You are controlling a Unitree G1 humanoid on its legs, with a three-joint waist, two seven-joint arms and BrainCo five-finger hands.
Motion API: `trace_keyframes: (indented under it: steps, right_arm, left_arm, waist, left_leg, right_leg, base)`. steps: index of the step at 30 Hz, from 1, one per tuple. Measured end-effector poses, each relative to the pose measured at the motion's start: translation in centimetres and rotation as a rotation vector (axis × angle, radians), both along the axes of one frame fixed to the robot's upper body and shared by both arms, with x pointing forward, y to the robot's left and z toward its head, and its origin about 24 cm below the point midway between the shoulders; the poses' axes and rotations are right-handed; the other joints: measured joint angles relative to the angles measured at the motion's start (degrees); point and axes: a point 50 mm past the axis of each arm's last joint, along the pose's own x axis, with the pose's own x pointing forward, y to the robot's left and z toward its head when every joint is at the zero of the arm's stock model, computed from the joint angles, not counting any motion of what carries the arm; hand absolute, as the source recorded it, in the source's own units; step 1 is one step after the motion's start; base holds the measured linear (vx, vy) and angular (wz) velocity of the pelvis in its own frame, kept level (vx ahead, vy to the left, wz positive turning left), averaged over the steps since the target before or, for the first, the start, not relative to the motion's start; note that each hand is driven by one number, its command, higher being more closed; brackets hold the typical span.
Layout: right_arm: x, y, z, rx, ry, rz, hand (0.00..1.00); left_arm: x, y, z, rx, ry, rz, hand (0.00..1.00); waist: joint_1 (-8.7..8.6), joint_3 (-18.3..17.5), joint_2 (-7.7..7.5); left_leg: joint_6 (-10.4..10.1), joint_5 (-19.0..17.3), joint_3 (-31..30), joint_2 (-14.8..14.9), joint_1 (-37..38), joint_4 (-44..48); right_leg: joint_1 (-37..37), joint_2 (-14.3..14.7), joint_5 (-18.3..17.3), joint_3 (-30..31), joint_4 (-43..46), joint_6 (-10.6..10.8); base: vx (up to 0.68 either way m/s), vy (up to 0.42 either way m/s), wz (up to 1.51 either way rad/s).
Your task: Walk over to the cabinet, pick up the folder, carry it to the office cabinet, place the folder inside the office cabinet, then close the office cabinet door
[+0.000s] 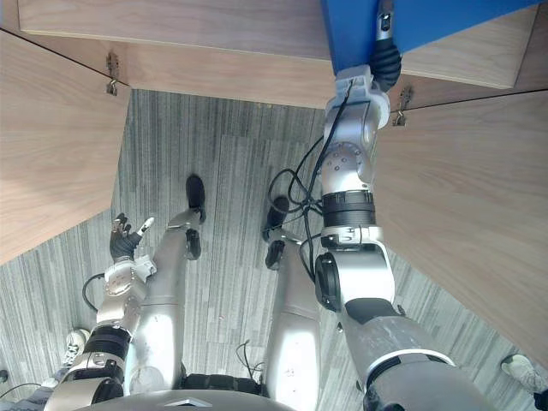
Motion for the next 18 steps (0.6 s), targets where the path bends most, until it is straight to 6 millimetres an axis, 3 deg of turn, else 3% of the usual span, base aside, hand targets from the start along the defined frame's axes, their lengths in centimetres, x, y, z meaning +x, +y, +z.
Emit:
trace_keyframes:
  steps: [3, 4, 10, 18]
  right_arm:
    - [0.5, -0.3, 1.1, 0.001, 0.006, -0.009, 1.0]
    - [0.6, -0.3, 1.3, 0.002, 0.009, -0.009, 0.0]
    - [1.9, 0.1, 1.0, -0.011, 0.094, 0.007, 0.0]
    - [2.1, 0.8, 2.6, 0.001, 0.11, 0.01, 0.0]
  left_arm:
    - [0.3, -0.2, 0.3, -0.016, -0.011, 0.0, 0.0]
    - [0.4, -0.3, 0.3, -0.022, -0.015, -0.001, 0.0]
    - [0.7, -1.1, 0.2, -0.03, -0.004, -0.02, 0.0]
    - [1.3, -1.6, 0.4, -0.038, 0.008, -0.004, 0.0]
  waist:
    - [-0.06, 0.0, 0.01]
    - [-0.06, 0.0, 0.04]
    - [-0.22, -1.3, 0.89]
    - [-0.17, -1.4, 1.11]
  left_leg:
    - [0.0, 0.0, 0.0, 0.0, 0.0, -0.2]
    - [0.0, 0.1, 0.0, -0.1, 0.2, -0.5]
    - [-0.1, 0.5, -0.2, -0.2, 0.4, -1.2]
    - [-0.2, 0.5, 0.1, -0.1, -0.1, -1.2]
  right_leg:
    - [0.1, 0.0, 0.0, -0.1, -0.2, 0.0]
    - [0.1, 0.0, 0.0, -0.1, -0.3, 0.0]
    - [0.7, 0.0, 0.1, -0.7, -1.4, -0.1]
    - [0.0, 0.0, 0.4, -0.5, -1.6, -0.2]
  base:
    - [0.0, 0.0, 0.0]
    - [0.0, 0.0, 0.0]
    - [0.01, -0.004, 0.02]
    - [0.0, 0.0, 0.0]
